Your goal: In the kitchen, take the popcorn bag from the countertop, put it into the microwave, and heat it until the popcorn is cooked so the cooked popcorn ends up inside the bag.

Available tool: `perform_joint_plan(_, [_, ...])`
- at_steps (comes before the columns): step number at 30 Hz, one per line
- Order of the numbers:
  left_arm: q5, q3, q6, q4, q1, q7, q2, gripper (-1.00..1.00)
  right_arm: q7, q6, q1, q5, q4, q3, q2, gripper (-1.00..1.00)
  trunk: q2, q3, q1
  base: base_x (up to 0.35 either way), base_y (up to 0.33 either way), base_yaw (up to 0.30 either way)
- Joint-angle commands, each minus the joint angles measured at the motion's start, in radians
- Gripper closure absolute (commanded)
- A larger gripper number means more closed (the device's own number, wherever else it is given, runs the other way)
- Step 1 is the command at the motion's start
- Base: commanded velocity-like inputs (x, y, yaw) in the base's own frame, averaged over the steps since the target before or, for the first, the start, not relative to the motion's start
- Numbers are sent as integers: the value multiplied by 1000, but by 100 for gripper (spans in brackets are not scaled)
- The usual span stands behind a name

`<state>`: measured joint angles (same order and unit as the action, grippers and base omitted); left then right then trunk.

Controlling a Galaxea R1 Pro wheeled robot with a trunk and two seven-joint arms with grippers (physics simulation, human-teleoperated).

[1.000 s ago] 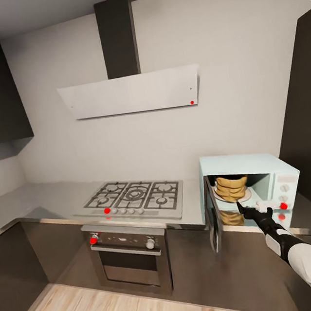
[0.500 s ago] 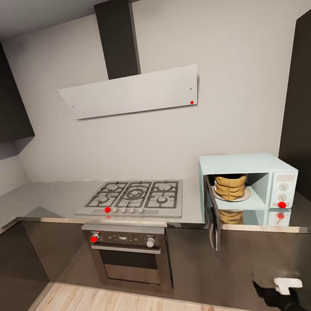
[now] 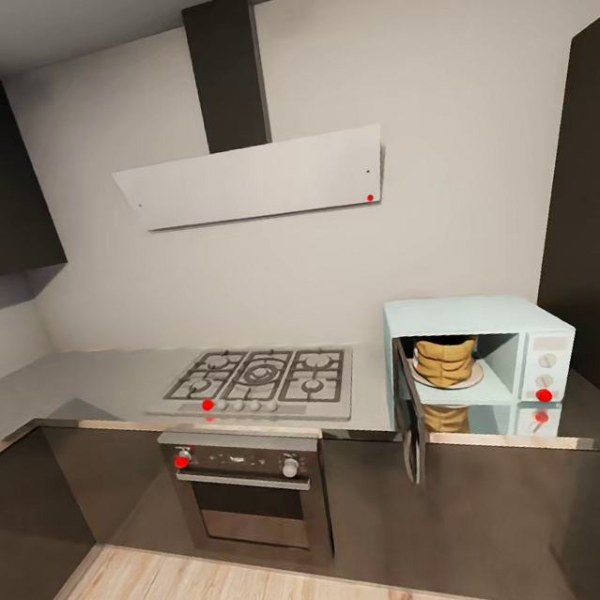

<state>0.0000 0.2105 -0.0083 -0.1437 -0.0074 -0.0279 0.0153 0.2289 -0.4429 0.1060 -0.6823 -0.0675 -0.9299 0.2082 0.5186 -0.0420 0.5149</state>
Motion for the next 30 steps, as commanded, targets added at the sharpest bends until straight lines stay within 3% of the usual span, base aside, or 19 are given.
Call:
perform_joint_plan(1, [0,3,0,-25,0,-1,1,-100,3,36,-25,0,-5,-5,-1,-100,0,0,0,0,0,0])
perform_joint_plan(3, [0,3,0,-86,0,0,0,-100,1,99,-53,-1,-6,-5,-4,-100,0,0,0,0,0,0])
perform_joint_plan(5, [0,3,11,-218,0,1,-2,-100,0,144,-67,-1,-6,-4,-16,-100,0,0,0,0,0,0])
perform_joint_plan(14, [0,2,141,-711,-1,4,-12,-100,0,168,-75,-2,-6,-4,-30,-100,0,0,0,0,0,0])
perform_joint_plan(17, [-1,1,160,-777,-20,6,-17,-100,-1,168,-75,-3,-6,-4,-30,-100,0,0,0,0,0,0])
perform_joint_plan(19, [-1,0,179,-797,-58,7,-19,-100,-2,168,-75,-3,-6,-4,-30,-100,0,0,0,0,0,0])
perform_joint_plan(20, [-1,-2,198,-807,-104,7,-23,-100,-2,168,-75,-3,-6,-4,-30,-100,0,0,0,0,0,0])
perform_joint_plan(26, [-3,-25,216,-823,-265,9,-64,-100,0,164,-75,-5,-6,-4,-30,-100,0,0,0,0,0,0])
perform_joint_plan(30, [-3,-28,215,-847,-304,11,-65,-100,-1,166,-75,-5,-5,-5,-30,-100,0,0,0,0,0,-3])
